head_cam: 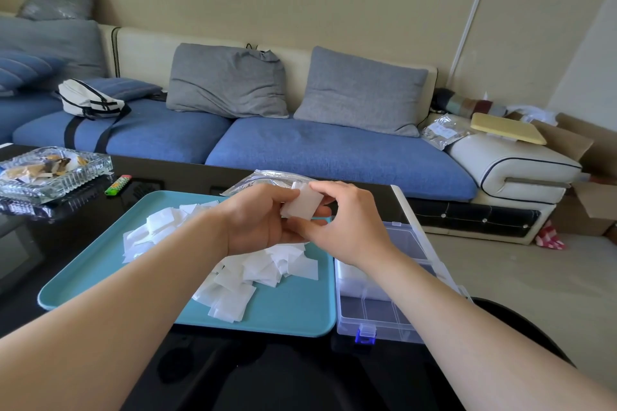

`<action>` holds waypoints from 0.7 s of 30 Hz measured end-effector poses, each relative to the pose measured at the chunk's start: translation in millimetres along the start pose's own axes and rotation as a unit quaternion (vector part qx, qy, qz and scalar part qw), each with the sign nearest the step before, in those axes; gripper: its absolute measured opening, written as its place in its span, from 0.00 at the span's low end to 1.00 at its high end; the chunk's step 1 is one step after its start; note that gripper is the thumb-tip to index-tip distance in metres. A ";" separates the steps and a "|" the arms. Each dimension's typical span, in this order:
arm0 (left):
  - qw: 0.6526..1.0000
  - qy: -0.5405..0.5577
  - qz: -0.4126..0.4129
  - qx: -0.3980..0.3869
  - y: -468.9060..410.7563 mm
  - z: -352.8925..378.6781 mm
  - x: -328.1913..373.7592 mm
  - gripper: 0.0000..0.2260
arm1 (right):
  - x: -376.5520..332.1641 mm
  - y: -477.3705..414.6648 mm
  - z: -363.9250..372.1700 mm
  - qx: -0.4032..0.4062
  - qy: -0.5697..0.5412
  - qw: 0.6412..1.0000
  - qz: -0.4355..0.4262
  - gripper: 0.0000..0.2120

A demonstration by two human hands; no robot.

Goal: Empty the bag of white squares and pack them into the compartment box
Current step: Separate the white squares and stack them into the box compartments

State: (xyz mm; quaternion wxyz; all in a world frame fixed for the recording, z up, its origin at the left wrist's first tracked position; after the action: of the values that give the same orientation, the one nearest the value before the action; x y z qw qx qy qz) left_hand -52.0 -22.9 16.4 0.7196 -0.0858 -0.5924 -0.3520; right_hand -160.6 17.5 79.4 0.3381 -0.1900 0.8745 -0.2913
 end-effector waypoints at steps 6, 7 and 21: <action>1.000 0.013 0.019 -0.008 -2.6 3.7 2.5 0.18 | 4.4 -0.2 -0.1 0.025 0.030 0.999 0.008 0.27; 1.000 0.014 0.019 -0.008 -2.9 4.2 2.4 0.17 | 5.5 -0.5 0.1 0.027 0.034 0.999 0.010 0.27; 0.999 0.007 -0.016 0.027 -0.7 -3.9 -3.2 0.17 | -5.5 0.7 5.9 -0.028 0.118 0.992 -0.033 0.34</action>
State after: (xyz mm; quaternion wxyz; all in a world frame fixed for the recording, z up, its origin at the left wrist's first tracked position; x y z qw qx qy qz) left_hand -49.5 -24.2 12.2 0.7204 -0.0541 -0.5978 -0.3476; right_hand -152.7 18.7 78.0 0.2174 -0.1920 0.9094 -0.2982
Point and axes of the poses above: each hand's wrist, its own y-axis away from the middle knuckle, its own z-axis out of the palm, x = y × z, the point moved 10 cm from there along -y, towards the middle knuckle, and after that the axes turned 5 degrees about -z, right-handed, at the moved point
